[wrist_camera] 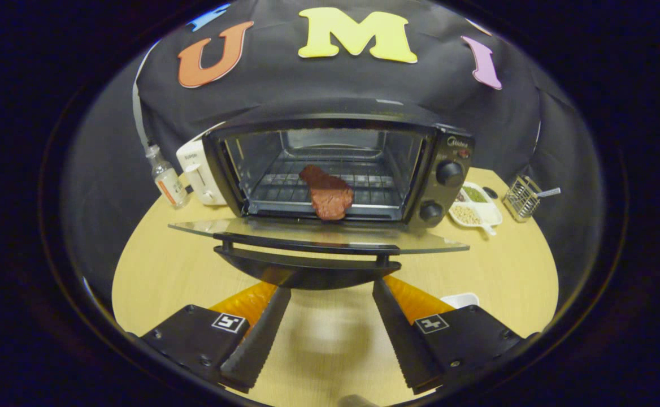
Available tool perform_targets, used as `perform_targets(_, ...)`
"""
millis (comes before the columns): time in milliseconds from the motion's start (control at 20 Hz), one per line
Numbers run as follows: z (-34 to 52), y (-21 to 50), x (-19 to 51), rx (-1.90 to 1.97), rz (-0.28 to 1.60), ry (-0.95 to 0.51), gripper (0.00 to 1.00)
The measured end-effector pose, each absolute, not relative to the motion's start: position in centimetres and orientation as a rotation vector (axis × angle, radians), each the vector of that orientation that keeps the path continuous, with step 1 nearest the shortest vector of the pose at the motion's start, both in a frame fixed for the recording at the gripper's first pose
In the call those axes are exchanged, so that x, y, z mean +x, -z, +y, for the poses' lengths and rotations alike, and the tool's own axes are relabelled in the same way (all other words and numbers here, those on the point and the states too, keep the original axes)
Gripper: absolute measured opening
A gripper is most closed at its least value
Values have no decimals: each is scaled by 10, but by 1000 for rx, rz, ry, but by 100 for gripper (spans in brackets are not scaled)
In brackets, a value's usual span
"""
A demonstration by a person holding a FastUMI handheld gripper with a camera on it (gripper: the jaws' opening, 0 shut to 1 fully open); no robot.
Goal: Open the toaster oven, put the food inside, and close the toaster oven door.
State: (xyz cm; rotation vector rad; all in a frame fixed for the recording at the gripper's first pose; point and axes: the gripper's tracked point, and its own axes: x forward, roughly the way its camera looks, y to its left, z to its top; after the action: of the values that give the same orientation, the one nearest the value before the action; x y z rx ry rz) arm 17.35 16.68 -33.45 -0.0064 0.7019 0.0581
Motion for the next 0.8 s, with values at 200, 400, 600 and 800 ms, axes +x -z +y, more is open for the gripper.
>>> perform_targets(200,167,300,194,30,635,-39,94)
perform_targets(400,164,286,196,32,612,-41,94)
perform_targets(600,158,281,187,53,609,-30,94)
perform_targets(800,147,270,179,59,584,-22,94)
